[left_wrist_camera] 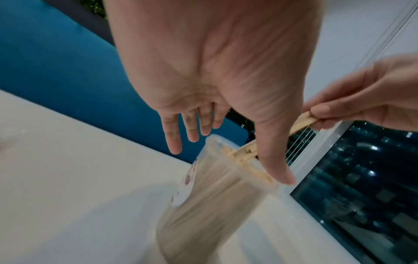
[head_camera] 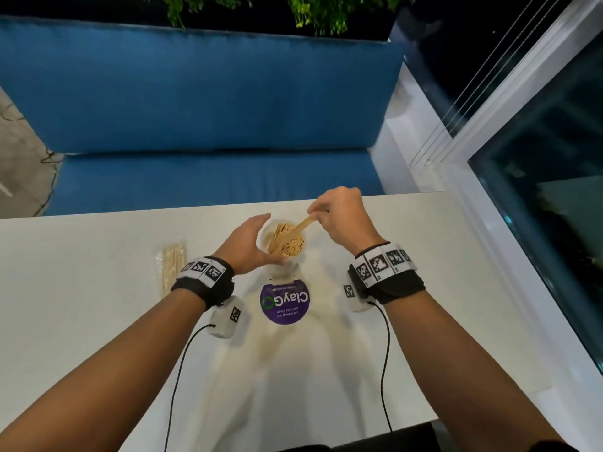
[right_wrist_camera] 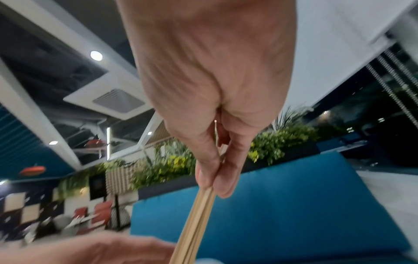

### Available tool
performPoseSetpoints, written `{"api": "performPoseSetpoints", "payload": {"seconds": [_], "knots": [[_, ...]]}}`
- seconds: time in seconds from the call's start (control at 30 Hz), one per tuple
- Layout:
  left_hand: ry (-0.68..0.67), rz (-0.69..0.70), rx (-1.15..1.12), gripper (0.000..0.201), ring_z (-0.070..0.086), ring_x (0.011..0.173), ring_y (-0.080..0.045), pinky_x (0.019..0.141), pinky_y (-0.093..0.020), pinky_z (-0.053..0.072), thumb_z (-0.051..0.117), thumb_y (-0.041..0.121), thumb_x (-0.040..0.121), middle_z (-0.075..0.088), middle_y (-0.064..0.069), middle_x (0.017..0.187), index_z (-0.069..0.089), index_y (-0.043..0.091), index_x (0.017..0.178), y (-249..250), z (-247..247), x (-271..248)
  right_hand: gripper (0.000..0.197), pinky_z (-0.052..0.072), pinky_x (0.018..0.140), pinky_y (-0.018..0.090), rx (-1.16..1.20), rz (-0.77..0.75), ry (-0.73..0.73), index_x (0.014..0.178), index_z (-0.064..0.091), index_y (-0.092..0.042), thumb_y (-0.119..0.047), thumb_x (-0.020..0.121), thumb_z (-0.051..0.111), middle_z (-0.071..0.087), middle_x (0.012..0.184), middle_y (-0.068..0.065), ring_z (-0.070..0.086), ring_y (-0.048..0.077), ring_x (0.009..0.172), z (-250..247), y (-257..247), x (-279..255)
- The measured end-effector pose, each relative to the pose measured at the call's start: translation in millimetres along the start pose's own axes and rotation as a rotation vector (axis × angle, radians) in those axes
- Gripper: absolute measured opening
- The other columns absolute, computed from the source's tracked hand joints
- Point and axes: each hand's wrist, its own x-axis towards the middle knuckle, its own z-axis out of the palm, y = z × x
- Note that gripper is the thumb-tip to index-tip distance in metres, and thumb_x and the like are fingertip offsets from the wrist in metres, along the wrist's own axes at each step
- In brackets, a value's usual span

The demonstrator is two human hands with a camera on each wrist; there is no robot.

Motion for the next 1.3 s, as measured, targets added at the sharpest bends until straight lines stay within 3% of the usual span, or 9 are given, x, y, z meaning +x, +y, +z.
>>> {"api": "performPoseSetpoints", "payload": {"seconds": [0.17, 0.33, 0.43, 0.57, 0.73, 0.87, 1.07, 1.2, 1.3], "knots": [[-0.004, 0.000, -0.016, 0.116, 0.044, 0.140, -0.021, 0.114, -0.040, 0.037, 0.089, 0.054, 0.066, 0.044, -0.001, 0.156, 0.027, 0.022, 0.159, -5, 16, -2, 0.016, 0.050, 0.077, 0.022, -0.107, -0.143, -0.041, 0.106, 0.082, -0.013, -0.010, 0.098, 0.068, 0.072, 0.104, 0.004, 0.068, 0.018, 0.089, 52, -2, 2], [0.026, 0.021, -0.029, 0.110, 0.045, 0.139, -0.022, 0.112, -0.035, 0.035, 0.088, 0.050, 0.070, 0.046, -0.001, 0.156, 0.030, 0.020, 0.159, -10, 18, -1, 0.020, 0.049, 0.083, 0.031, -0.260, -0.348, -0.092, 0.109, 0.081, -0.018, -0.015, 0.098, 0.065, 0.070, 0.104, 0.002, 0.053, 0.020, 0.100, 88, -4, -6], [0.041, 0.032, -0.055, 0.107, 0.046, 0.138, -0.021, 0.109, -0.030, 0.034, 0.088, 0.048, 0.071, 0.047, -0.001, 0.155, 0.031, 0.021, 0.158, -11, 19, -1, 0.019, 0.043, 0.093, 0.034, -0.176, -0.383, 0.032, 0.111, 0.079, -0.019, -0.022, 0.096, 0.068, 0.070, 0.117, -0.001, 0.050, 0.022, 0.109, 90, 6, -14], [0.052, 0.033, -0.066, 0.105, 0.047, 0.137, -0.021, 0.110, -0.034, 0.038, 0.089, 0.043, 0.073, 0.048, -0.002, 0.154, 0.030, 0.021, 0.158, -14, 22, -2, 0.034, 0.046, 0.107, 0.040, -0.077, -0.379, 0.183, 0.130, 0.068, -0.008, -0.013, 0.097, 0.065, 0.066, 0.134, 0.007, 0.056, 0.025, 0.127, 98, 13, -32], [0.038, 0.058, -0.041, 0.097, 0.046, 0.139, -0.024, 0.110, -0.042, 0.044, 0.084, 0.035, 0.080, 0.047, -0.004, 0.155, 0.030, 0.020, 0.159, -19, 21, 0, 0.054, 0.016, 0.130, 0.042, -0.254, -0.458, -0.036, 0.156, 0.041, -0.003, -0.031, 0.111, 0.032, 0.037, 0.165, 0.012, 0.025, 0.022, 0.157, 124, 16, -47], [0.050, 0.059, -0.029, 0.096, 0.046, 0.139, -0.024, 0.112, -0.042, 0.042, 0.083, 0.036, 0.081, 0.046, -0.005, 0.156, 0.030, 0.019, 0.159, -18, 22, 1, 0.053, 0.015, 0.130, 0.047, -0.264, -0.413, 0.001, 0.157, 0.039, -0.003, -0.028, 0.110, 0.034, 0.035, 0.166, 0.015, 0.025, 0.025, 0.157, 126, 15, -50], [0.047, 0.052, -0.017, 0.091, 0.045, 0.141, -0.027, 0.114, -0.040, 0.040, 0.079, 0.030, 0.087, 0.045, -0.007, 0.157, 0.026, 0.021, 0.160, -21, 23, -1, 0.084, -0.002, 0.130, 0.045, -0.272, -0.306, -0.141, 0.166, 0.010, -0.009, -0.061, 0.102, -0.010, 0.004, 0.174, 0.006, -0.007, 0.015, 0.161, 139, 11, -53], [0.049, 0.050, 0.004, 0.092, 0.047, 0.139, -0.028, 0.113, -0.034, 0.037, 0.077, 0.029, 0.089, 0.046, -0.010, 0.155, 0.021, 0.022, 0.162, -19, 23, -4, 0.082, -0.008, 0.130, 0.043, -0.172, -0.241, -0.217, 0.166, 0.010, -0.012, -0.063, 0.103, -0.002, 0.001, 0.175, 0.003, -0.009, 0.013, 0.160, 136, 7, -49], [0.059, 0.013, 0.006, 0.099, 0.048, 0.138, -0.024, 0.112, -0.036, 0.038, 0.081, 0.036, 0.084, 0.046, -0.006, 0.155, 0.022, 0.021, 0.161, -24, 25, -15, 0.061, 0.004, 0.131, 0.040, 0.017, -0.211, -0.103, 0.158, 0.035, -0.012, -0.046, 0.110, 0.021, 0.026, 0.170, 0.005, 0.014, 0.018, 0.159, 127, 2, -51]]}}
